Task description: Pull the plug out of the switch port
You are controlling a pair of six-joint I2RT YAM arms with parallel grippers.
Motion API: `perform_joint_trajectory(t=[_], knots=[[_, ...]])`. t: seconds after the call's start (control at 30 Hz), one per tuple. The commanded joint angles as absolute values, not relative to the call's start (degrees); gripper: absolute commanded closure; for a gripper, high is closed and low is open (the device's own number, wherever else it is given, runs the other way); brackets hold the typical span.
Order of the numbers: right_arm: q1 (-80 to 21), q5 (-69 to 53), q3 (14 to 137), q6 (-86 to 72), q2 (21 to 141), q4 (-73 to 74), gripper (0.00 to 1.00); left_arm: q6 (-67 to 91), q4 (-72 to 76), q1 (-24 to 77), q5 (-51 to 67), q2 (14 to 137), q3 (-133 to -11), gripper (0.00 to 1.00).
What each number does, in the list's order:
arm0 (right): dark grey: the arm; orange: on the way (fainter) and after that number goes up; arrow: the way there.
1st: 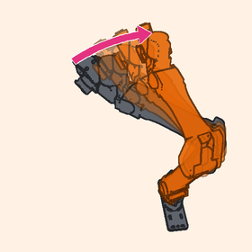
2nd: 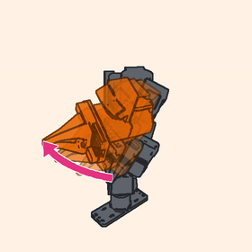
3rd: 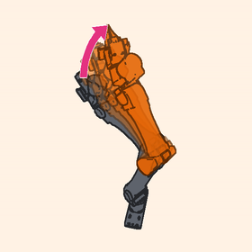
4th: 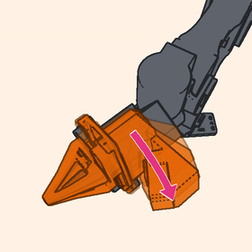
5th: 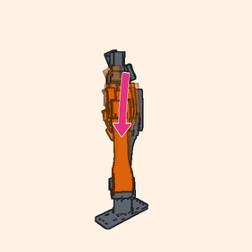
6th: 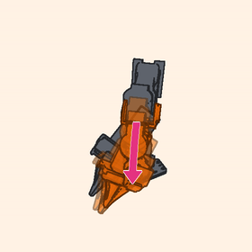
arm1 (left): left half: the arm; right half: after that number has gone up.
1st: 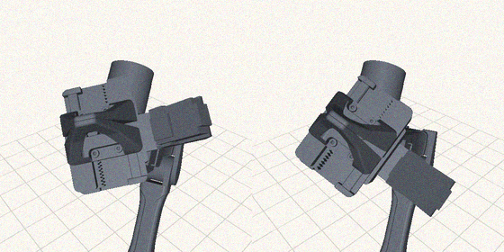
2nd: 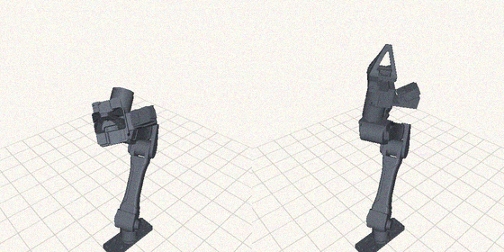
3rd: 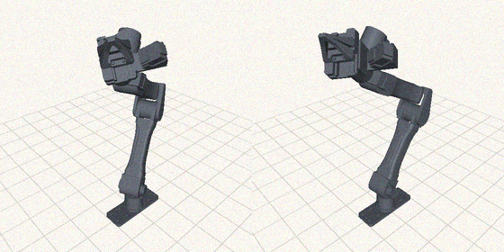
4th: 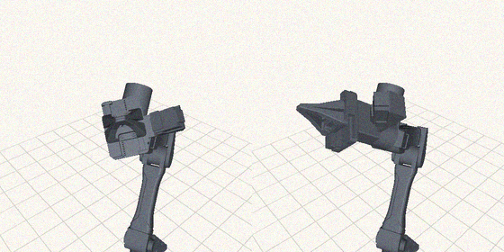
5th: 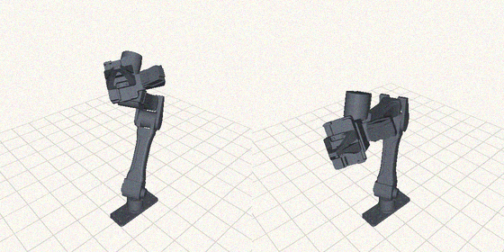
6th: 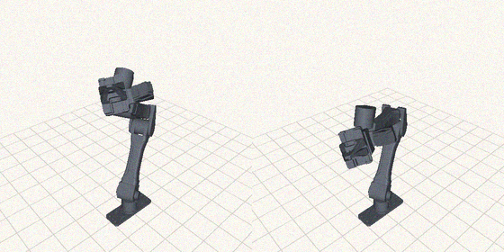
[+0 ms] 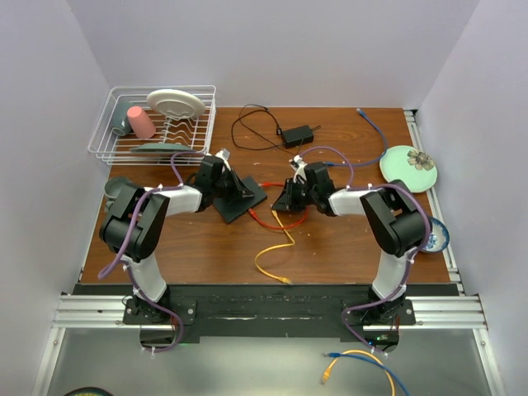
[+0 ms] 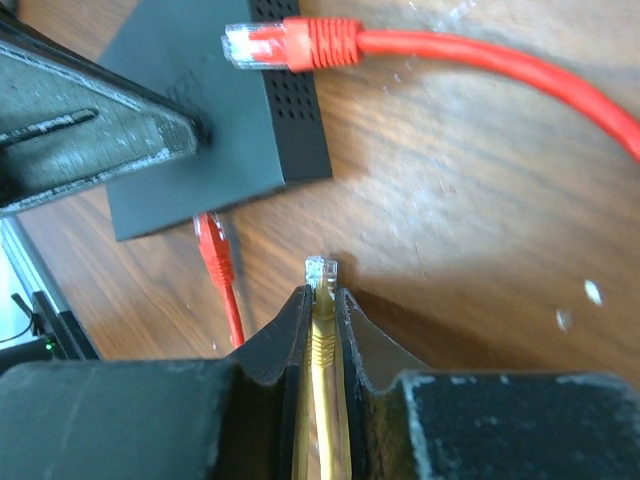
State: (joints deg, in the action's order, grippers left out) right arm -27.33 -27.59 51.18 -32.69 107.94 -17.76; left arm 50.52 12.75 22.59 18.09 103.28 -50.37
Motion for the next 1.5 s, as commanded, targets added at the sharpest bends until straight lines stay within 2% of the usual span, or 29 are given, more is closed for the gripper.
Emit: perform_joint_trajectory(t=[0.0,0.13,0.33,0.5,0.57,0.73,0.87,0.9,0.93,1.03,1.23,1.3,1.47], knots=[[-27.51,-23.38,53.95,-31.82,100.66,-11.53,1.0,49.92,6.77,22.94,16.08,105.56,-50.01,1.0],[-27.42,-18.73,61.94,-30.76,94.24,-2.84,1.0,49.92,6.68,22.85,15.91,105.29,-50.01,1.0],[-26.28,-10.38,67.23,-31.72,85.89,1.58,1.0,50.36,7.03,22.85,16.08,105.99,-50.45,1.0],[-25.58,-7.48,71.62,-32.08,82.1,5.71,1.0,50.71,7.21,22.85,16.26,105.91,-50.89,1.0],[-25.58,-2.4,75.05,-29.99,80.87,11.41,1.0,50.89,7.21,22.85,16.26,105.91,-51.15,1.0],[-25.4,7.36,75.95,-26.37,77.62,19.85,1.0,51.33,7.65,22.85,16.44,105.73,-51.33,1.0],[-25.4,4.51,73.83,-25.14,76.2,20.74,1.0,51.33,7.65,22.85,16.35,106.17,-51.33,1.0],[-25.31,3.44,73.48,-25.14,76.64,21.0,0.83,51.33,7.73,22.85,16.43,106.26,-51.24,1.0],[-25.31,2.82,72.17,-25.14,76.55,21.27,0.73,51.33,7.82,22.85,16.52,106.35,-51.24,1.0],[-25.49,0.09,67.0,-25.67,75.07,19.0,0.56,51.15,7.91,22.85,16.44,106.17,-50.8,1.0],[-33.21,-0.27,63.11,-20.48,75.41,21.35,0.46,51.15,8.26,22.85,16.79,106.61,-50.54,1.0],[-34.63,-0.09,61.36,-22.31,74.27,21.45,0.39,51.15,8.09,22.85,16.79,106.61,-50.36,1.0],[-35.67,-1.07,53.18,-26.02,68.47,18.37,0.36,50.63,7.3,22.85,16.09,105.73,-49.92,1.0]])
